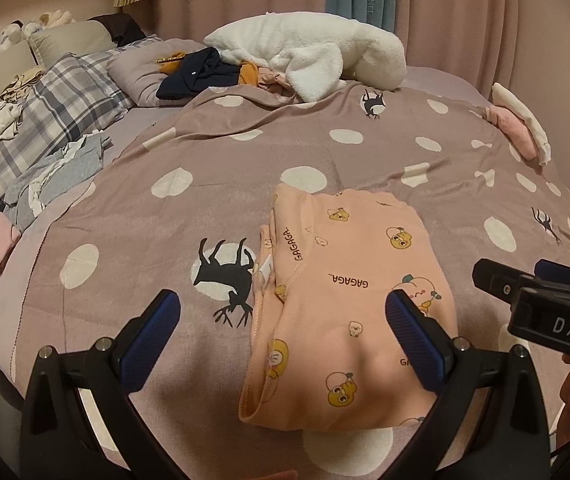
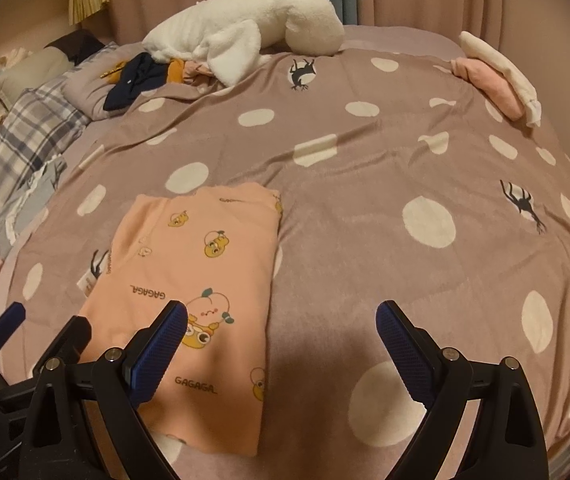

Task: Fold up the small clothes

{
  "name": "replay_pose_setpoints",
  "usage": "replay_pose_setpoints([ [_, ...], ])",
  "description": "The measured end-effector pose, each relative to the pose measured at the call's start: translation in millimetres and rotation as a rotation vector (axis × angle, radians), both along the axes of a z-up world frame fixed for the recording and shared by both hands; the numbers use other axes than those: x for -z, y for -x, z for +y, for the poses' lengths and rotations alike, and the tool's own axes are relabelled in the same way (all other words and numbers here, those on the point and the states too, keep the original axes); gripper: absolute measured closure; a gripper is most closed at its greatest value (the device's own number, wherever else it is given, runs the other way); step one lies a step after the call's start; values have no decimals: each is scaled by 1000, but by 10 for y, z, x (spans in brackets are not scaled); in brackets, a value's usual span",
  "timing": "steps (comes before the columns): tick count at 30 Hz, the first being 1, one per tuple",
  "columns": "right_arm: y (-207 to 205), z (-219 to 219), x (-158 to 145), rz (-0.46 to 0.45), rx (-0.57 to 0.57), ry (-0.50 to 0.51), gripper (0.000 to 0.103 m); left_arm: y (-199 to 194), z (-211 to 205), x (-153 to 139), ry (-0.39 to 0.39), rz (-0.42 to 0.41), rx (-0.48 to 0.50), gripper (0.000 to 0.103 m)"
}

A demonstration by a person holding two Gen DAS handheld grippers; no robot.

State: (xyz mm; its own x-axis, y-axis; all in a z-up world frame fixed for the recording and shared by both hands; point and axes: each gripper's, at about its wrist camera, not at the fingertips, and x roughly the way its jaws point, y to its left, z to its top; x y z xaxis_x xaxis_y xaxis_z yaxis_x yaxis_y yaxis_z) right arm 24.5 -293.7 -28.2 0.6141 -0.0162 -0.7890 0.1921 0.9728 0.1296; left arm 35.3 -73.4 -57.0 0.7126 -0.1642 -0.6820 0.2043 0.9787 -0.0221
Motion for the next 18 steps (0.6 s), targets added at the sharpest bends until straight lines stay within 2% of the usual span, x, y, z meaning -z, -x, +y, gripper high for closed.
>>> replay_pose_setpoints([
  [8,-9,17,18,19,4,9,8,13,-11,22,-26,-5,-8,0],
  [18,-14,40,37,42,6,21,8,17,-61,52,-28,22,33,0],
])
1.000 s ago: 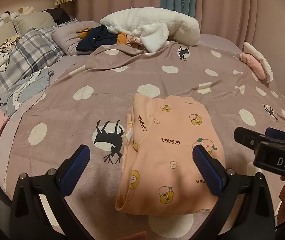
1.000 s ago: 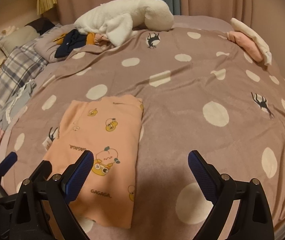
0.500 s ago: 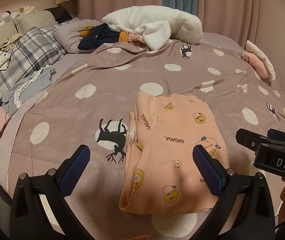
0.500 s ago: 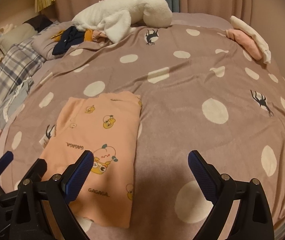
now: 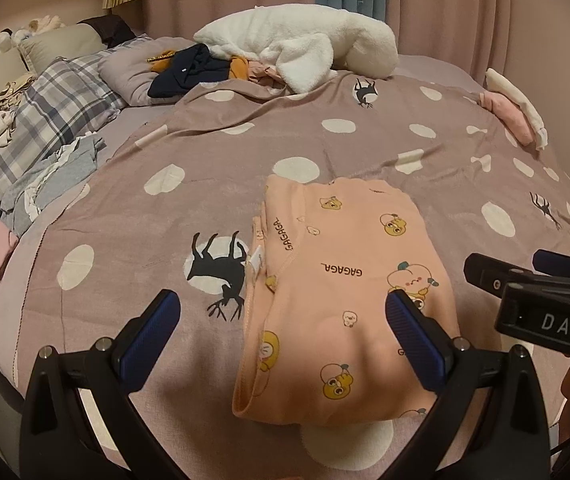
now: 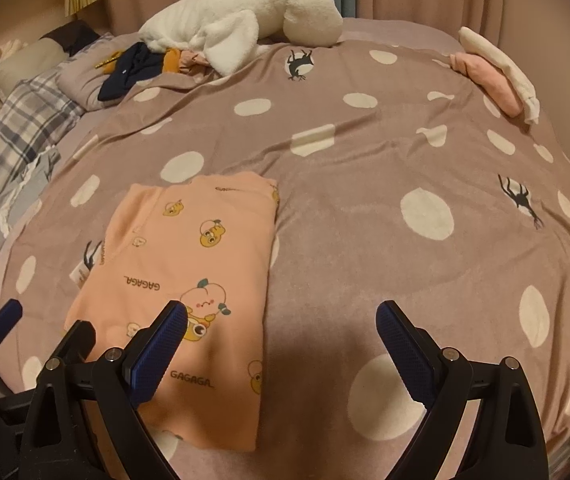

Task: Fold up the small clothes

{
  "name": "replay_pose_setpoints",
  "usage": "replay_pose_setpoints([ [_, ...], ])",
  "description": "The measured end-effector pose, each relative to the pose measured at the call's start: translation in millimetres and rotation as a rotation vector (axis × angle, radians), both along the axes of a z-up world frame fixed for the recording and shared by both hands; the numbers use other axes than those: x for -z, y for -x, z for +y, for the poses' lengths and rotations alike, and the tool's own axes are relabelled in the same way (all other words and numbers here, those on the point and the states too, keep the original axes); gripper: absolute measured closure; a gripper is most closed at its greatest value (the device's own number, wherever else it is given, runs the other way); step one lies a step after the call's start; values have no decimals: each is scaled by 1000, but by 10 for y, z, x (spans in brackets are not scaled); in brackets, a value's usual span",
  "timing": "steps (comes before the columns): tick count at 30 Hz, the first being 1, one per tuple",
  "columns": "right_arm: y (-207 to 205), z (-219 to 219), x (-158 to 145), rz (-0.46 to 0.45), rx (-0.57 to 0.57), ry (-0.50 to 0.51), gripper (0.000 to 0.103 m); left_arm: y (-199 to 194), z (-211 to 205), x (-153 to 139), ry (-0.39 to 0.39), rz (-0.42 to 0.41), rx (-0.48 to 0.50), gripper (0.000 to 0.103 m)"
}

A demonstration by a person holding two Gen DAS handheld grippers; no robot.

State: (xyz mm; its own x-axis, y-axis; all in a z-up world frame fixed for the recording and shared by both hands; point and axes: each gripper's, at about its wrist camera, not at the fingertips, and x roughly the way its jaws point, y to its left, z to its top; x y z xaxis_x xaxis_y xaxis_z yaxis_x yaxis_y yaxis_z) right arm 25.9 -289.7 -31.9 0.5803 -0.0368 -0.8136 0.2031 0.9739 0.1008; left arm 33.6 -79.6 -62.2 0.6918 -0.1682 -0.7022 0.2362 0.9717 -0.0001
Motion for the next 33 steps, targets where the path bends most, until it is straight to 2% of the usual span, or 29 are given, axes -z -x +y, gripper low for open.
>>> replay_pose_setpoints([
  [33,-30,42,55,36,1,35,8,-41,-16,36,-14,27,-2,0],
])
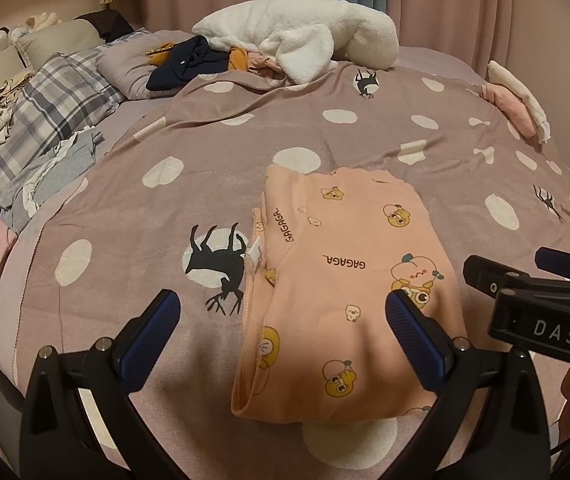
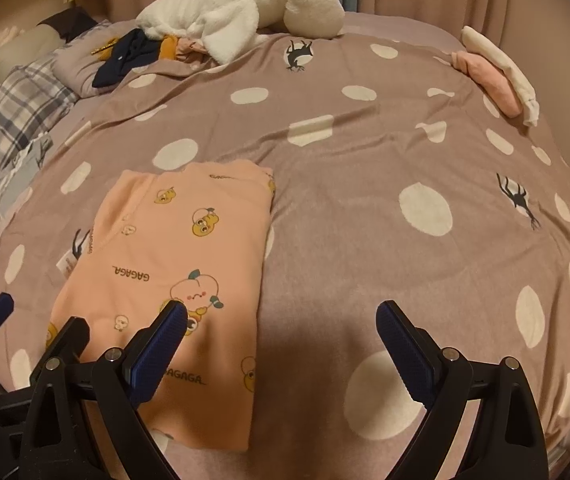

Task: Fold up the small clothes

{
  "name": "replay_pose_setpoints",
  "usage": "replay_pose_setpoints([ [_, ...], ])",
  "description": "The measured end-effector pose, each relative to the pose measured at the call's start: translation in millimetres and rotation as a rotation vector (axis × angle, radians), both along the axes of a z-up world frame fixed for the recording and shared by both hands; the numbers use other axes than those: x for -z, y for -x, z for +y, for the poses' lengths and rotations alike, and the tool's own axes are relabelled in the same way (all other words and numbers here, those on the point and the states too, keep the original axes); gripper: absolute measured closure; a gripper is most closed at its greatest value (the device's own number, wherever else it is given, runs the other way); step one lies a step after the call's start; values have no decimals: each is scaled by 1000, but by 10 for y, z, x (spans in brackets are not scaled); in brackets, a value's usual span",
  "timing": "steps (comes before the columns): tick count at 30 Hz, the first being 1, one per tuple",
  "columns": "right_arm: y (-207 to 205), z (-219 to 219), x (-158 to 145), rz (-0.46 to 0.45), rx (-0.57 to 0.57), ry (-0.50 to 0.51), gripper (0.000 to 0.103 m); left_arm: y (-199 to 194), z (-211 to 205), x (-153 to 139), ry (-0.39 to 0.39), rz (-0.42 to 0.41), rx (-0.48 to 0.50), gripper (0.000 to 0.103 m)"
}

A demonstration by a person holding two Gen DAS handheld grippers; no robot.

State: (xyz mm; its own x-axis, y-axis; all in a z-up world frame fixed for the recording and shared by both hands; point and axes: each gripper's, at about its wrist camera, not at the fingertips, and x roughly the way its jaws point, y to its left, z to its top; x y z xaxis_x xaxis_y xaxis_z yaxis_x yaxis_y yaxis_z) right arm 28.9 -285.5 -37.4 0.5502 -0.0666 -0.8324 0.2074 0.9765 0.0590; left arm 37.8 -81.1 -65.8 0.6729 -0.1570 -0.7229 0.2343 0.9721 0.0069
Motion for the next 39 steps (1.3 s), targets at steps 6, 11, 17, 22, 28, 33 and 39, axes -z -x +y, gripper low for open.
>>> replay_pose_setpoints([
  [6,-2,2,3,0,0,0,8,-4,-7,4,-1,-1,2,0],
  [11,-10,-6,2,6,5,9,8,-23,1,11,-9,9,-9,0],
  [17,-4,-10,-2,2,12,16,8,-54,33,26,-30,6,-35,0],
  [22,-8,-30,1,3,23,27,8,-81,93,44,-25,14,-56,0],
  [28,-5,-33,1,4,26,30,8,-85,71,56,-34,13,-50,0],
  [33,-6,-28,4,5,26,37,8,-68,55,63,-36,7,-43,0],
  [39,-13,-26,11,7,24,39,8,-17,24,33,-53,-39,-32,0],
])
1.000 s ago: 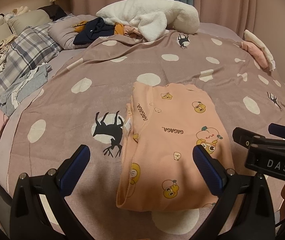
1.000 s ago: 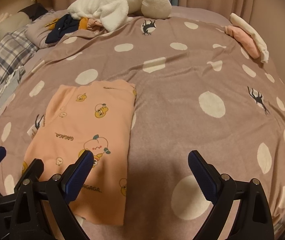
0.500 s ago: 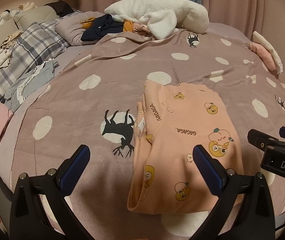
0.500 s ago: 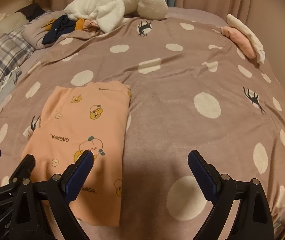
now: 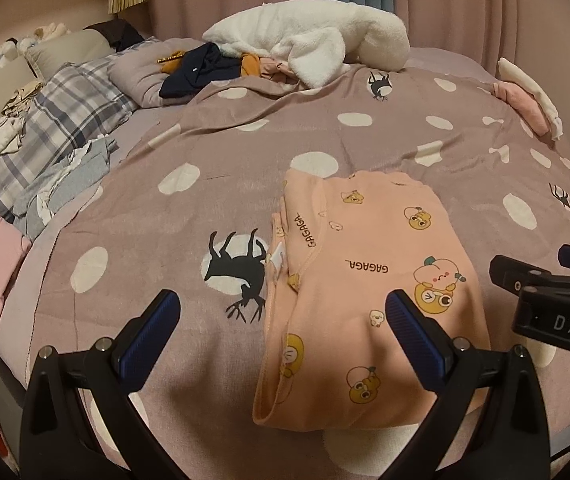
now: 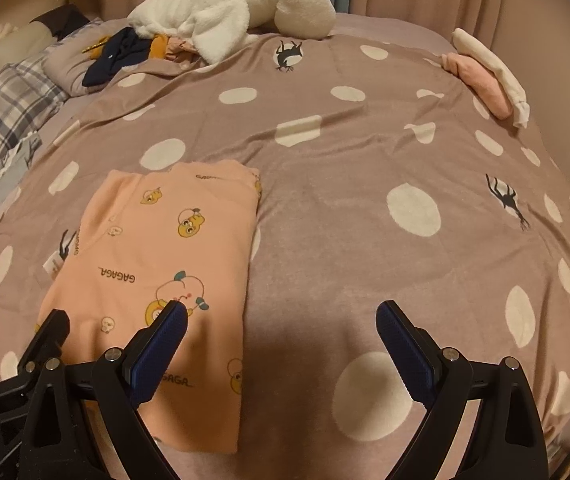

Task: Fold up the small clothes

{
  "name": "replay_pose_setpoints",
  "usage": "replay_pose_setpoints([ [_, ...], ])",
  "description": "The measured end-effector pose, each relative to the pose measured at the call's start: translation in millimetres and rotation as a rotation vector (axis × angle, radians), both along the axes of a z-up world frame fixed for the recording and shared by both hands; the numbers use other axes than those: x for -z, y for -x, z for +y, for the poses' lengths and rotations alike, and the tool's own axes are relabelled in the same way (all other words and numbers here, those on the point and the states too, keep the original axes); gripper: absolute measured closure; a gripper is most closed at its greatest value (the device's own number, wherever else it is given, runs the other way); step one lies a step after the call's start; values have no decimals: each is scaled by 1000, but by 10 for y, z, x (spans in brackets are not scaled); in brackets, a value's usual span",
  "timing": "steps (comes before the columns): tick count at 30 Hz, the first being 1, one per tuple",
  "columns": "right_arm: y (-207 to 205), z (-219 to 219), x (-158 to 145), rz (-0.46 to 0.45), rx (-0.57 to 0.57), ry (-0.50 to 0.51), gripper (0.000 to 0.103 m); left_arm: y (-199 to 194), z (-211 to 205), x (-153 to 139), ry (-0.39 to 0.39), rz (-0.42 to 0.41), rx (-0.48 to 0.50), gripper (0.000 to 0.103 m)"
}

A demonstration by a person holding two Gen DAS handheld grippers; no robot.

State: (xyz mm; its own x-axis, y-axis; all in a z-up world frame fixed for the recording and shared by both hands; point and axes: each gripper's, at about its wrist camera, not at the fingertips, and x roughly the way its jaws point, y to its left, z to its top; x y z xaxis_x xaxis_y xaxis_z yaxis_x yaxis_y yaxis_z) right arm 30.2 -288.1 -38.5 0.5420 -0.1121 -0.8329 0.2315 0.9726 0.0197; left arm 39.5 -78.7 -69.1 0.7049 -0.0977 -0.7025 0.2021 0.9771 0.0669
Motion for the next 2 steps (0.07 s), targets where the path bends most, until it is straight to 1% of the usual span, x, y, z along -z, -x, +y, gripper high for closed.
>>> replay_pose_setpoints([
  [2,-3,-1,4,0,-1,2,8,-17,10,1,14,12,1,0],
])
